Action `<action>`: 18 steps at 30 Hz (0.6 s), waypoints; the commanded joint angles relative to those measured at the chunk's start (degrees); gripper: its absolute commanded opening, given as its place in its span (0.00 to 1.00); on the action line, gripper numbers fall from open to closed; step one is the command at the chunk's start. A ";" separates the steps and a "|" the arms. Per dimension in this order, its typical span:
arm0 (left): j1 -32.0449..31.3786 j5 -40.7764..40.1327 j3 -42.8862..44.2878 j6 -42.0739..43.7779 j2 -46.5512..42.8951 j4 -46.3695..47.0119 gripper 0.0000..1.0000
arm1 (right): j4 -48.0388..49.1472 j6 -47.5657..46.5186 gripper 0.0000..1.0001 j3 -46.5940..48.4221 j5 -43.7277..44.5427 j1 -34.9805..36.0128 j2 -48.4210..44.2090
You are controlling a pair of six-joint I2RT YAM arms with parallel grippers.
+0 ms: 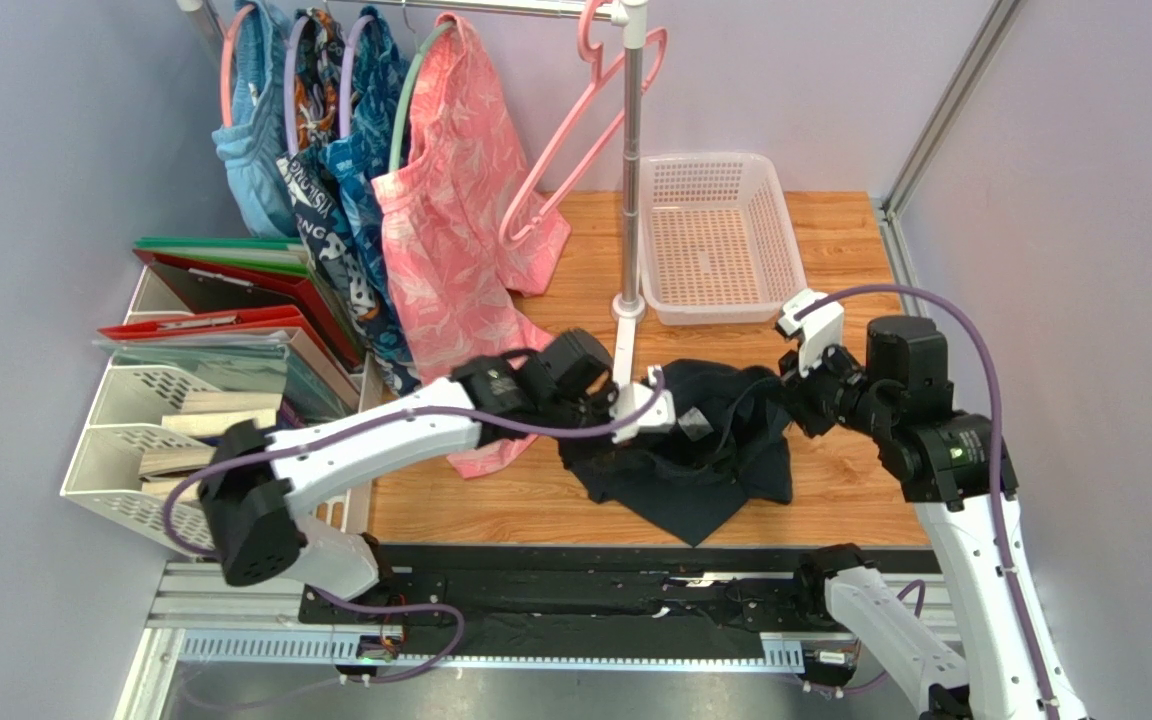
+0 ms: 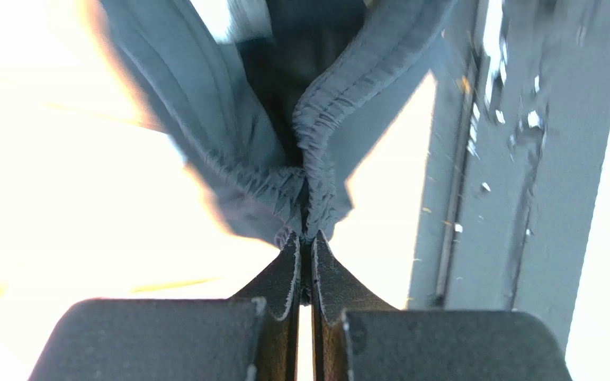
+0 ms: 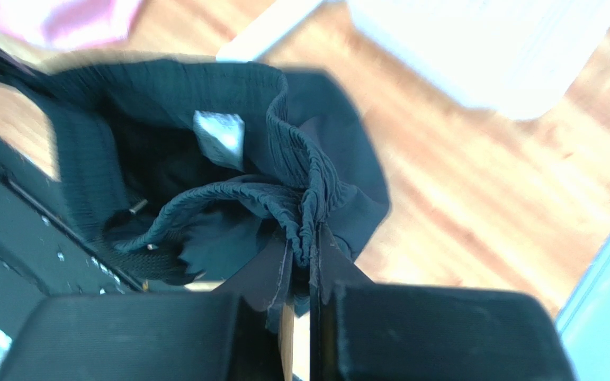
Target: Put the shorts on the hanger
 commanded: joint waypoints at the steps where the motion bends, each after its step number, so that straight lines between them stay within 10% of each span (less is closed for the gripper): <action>1: 4.60 -1.87 17.89 5.97 -7.86 -14.71 0.00 | 8.36 2.60 0.00 12.53 -1.32 0.18 4.62; 11: 8.91 -12.85 45.46 11.60 -10.93 -29.76 0.00 | 9.44 8.48 0.00 44.80 -7.03 0.80 16.86; 18: 8.91 -13.13 35.73 11.08 -16.73 -29.16 0.00 | 8.82 7.26 0.00 28.58 -8.09 1.76 9.31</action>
